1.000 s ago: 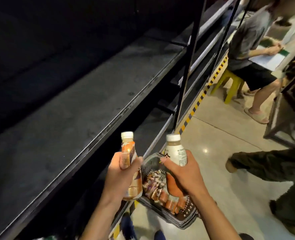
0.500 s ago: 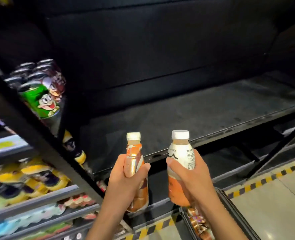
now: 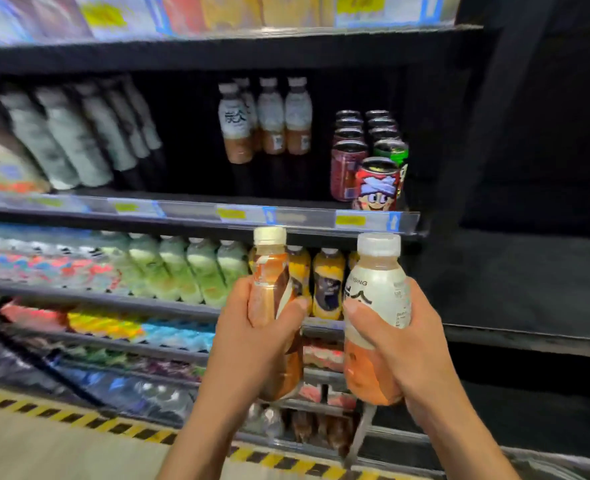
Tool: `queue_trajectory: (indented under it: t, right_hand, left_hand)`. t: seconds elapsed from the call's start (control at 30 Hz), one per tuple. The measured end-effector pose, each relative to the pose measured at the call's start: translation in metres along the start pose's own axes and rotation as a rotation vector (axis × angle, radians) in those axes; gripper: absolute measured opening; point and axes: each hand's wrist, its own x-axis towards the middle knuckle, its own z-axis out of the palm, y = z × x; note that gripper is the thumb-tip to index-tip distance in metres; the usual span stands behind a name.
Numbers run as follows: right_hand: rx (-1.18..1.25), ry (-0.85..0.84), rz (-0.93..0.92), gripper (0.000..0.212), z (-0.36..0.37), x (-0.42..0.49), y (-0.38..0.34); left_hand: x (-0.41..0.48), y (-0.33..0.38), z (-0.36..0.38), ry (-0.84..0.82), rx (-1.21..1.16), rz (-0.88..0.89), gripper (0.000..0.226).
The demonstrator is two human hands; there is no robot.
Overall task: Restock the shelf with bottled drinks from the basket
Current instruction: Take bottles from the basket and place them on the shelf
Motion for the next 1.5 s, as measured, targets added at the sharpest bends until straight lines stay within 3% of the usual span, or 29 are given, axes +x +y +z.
queue_trajectory:
  t: [0.1,0.23,0.4,0.53,0.63,0.73,0.83,0.87,0.97,1.1,1.17,1.3,1.33,1.5]
  right_hand:
    - [0.024,-0.049,-0.045,0.042,0.051,-0.006,-0.013]
    - [-0.029,-0.077,-0.122,0.036,0.100,0.002,-0.039]
    - [-0.081,-0.062,-0.151,0.034,0.142,0.033,-0.067]
    - [-0.115,-0.089,-0.125,0.034,0.164,0.069,-0.081]
    - [-0.073,-0.096,-0.072,0.033,0.177,0.096,-0.086]
    - [-0.006,-0.101,-0.011,0.029,0.190,0.123,-0.089]
    - [0.031,-0.084,0.021,0.032,0.202,0.150,-0.092]
    - [0.034,-0.069,0.022,0.032,0.205,0.158,-0.092]
    - [0.041,0.006,0.043,0.028,0.214,0.187,-0.091]
    - [0.094,0.068,0.093,0.023,0.228,0.224,-0.084]
    - [0.109,0.093,0.027,0.036,0.236,0.241,-0.082]
    - [-0.032,0.195,-0.082,0.066,0.240,0.273,-0.087]
    - [-0.050,0.202,-0.084,0.064,0.238,0.280,-0.086]
    - [-0.061,0.175,-0.060,0.044,0.235,0.305,-0.078]
  left_hand:
    - [0.011,0.003,-0.048,0.053,-0.022,0.054,0.022]
    - [0.033,0.022,-0.098,0.078,-0.152,0.072,0.045]
    - [0.082,0.036,-0.141,0.041,-0.285,0.028,0.028]
    - [0.127,0.044,-0.164,-0.016,-0.260,0.067,0.036]
    - [0.167,0.047,-0.169,-0.084,-0.252,0.028,0.042]
    - [0.214,0.046,-0.168,-0.154,-0.268,0.017,0.030]
    - [0.257,0.042,-0.166,-0.183,-0.204,-0.037,0.052]
    - [0.270,0.039,-0.165,-0.195,-0.188,-0.044,0.050]
    - [0.306,0.046,-0.160,-0.232,-0.176,-0.066,0.016]
    - [0.350,0.050,-0.152,-0.163,-0.217,-0.066,0.017]
    - [0.367,0.045,-0.154,-0.153,-0.200,-0.085,0.008]
    - [0.406,0.031,-0.160,-0.165,-0.105,0.016,0.072]
    - [0.412,0.030,-0.157,-0.148,-0.112,0.052,0.075]
    - [0.441,0.022,-0.148,-0.123,-0.117,0.140,0.044]
